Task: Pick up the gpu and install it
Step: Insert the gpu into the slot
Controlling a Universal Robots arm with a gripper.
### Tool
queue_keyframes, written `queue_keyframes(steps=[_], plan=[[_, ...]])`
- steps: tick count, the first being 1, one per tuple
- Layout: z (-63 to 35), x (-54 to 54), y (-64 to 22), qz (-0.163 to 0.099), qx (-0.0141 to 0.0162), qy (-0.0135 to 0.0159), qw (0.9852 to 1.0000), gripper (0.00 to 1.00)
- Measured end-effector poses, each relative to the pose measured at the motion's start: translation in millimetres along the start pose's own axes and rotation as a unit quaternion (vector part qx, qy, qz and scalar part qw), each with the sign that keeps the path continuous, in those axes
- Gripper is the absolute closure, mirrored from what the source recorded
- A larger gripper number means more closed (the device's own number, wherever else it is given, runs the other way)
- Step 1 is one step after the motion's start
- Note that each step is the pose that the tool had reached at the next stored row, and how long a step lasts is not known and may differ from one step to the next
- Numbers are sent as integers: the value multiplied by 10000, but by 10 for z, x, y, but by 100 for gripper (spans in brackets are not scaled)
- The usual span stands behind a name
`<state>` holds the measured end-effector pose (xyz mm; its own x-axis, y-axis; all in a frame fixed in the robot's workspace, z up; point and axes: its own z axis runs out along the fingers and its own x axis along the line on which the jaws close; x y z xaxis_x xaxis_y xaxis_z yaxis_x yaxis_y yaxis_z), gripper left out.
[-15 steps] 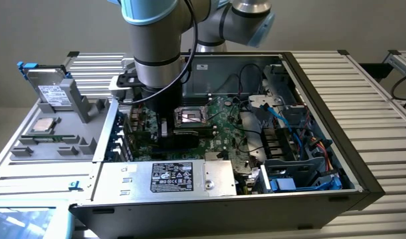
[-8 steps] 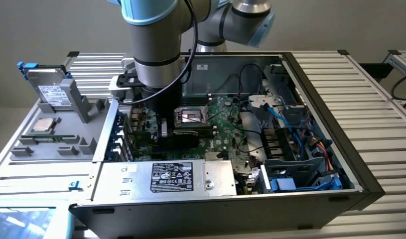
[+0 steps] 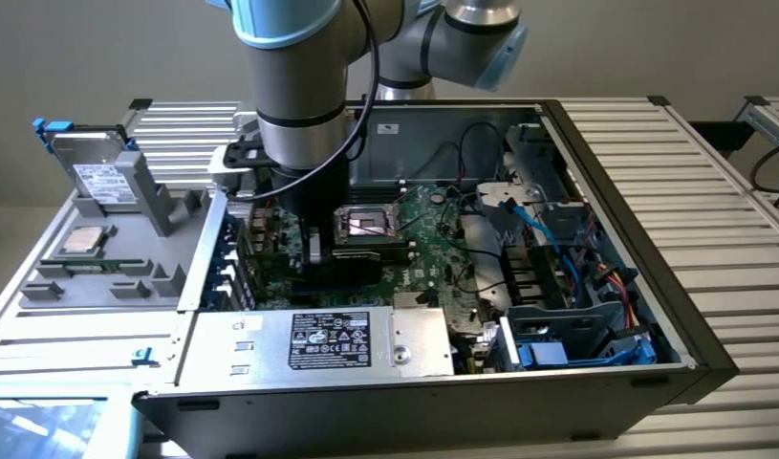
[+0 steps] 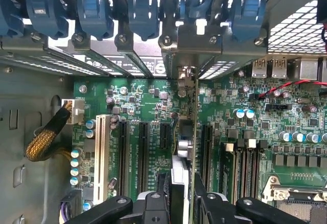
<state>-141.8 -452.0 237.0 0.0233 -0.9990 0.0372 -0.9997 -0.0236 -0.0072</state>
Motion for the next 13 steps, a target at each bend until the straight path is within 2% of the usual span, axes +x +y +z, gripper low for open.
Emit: queue_keyframes(steps=[13], plan=[[12,2,8,0,-2,1,10000,71]])
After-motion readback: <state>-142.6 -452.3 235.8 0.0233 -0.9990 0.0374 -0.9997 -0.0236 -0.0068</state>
